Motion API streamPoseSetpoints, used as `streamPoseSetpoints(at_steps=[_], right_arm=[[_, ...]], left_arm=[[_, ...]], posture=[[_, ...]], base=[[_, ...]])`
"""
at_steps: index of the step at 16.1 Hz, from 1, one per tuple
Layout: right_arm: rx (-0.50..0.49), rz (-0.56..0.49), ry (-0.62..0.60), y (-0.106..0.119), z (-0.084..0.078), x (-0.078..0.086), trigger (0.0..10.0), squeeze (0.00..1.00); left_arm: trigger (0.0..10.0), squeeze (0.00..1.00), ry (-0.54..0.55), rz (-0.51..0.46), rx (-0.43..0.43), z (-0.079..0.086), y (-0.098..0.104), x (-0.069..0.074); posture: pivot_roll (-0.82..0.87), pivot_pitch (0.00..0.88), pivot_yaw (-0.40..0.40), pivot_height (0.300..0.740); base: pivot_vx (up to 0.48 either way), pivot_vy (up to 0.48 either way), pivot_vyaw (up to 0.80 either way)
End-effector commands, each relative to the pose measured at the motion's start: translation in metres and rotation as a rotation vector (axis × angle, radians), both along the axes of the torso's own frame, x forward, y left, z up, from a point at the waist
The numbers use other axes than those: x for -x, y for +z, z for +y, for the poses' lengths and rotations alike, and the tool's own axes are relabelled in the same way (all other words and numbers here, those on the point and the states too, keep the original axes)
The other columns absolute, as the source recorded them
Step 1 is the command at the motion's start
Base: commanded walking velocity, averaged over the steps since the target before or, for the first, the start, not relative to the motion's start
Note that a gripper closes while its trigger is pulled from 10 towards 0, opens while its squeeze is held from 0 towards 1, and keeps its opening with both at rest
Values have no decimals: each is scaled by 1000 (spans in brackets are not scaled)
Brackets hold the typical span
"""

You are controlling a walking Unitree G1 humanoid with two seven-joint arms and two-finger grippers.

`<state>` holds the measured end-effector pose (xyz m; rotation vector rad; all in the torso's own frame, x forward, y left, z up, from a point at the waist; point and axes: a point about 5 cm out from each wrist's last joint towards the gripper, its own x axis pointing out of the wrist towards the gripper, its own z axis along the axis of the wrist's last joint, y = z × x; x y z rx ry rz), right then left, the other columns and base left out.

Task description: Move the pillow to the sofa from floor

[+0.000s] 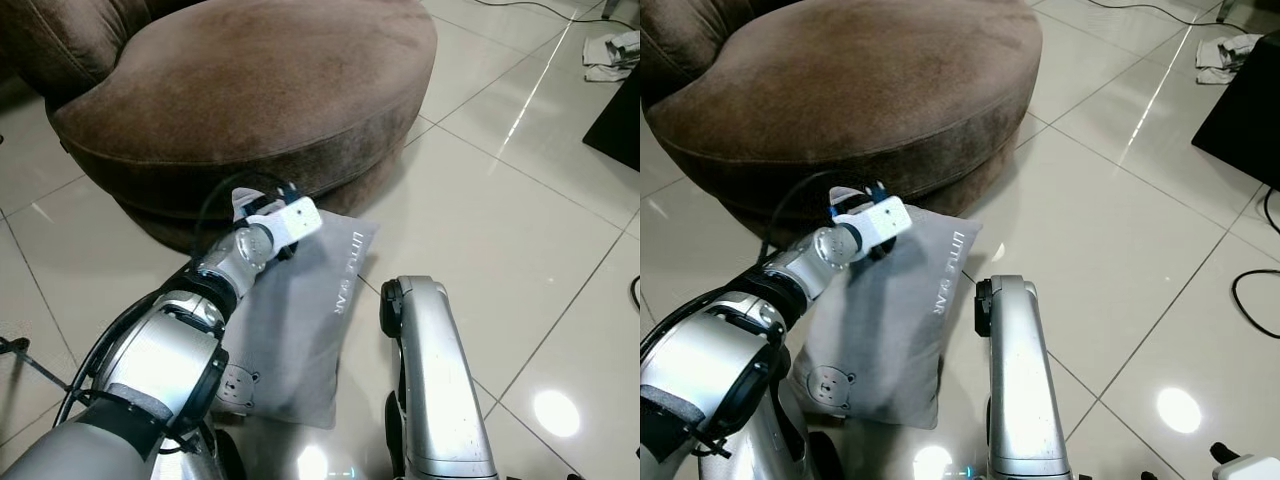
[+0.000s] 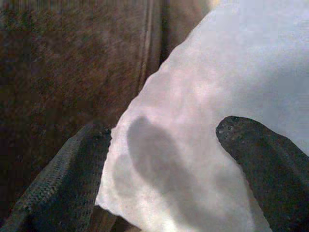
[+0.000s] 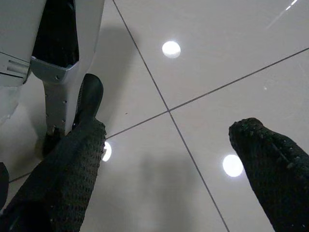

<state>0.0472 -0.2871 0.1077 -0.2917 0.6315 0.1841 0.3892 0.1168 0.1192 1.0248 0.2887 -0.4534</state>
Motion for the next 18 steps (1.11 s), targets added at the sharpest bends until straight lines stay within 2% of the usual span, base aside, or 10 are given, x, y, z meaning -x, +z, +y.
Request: streamPoseSetpoints(at_steps=[1,3,8,13,14,15,16,18], right_arm=[[-5,5,-10,2,0,4,10000,0],[-1,3,-9,2,-1,3,10000,0],[3,6,-5,1,-4,2,10000,0],[6,13,-2,-3,-9,2,10000,0],[7,13,-1,-4,-9,1,10000,0],[8,13,-1,-3,-9,1,10000,0],[8,13,0,-4,-9,0,10000,0],[7,13,2,-4,-8,0,10000,0]], left_arm=[[10000,1000,-17,-7,-20,-1,2,-1],[10000,1000,-26,28,-3,-3,-1,1],[10000,1000,-18,54,4,0,-4,2],[10000,1000,16,78,49,1,-5,2],[2980,1000,23,94,85,0,-6,3],[2980,1000,22,107,108,-1,-6,3],[0,1000,18,112,111,-1,-6,3],[0,1000,11,112,100,-1,-6,3]], posture=[[-652,221,60,310],[-654,220,55,310],[-649,218,48,310],[-646,219,38,310],[-645,219,37,310],[-644,218,37,310],[-643,219,37,310],[-644,218,39,310]], base=[[0,0,0],[0,0,0],[0,0,0],[0,0,0],[0,0,0],[0,0,0],[0,0,0],[0,0,0]])
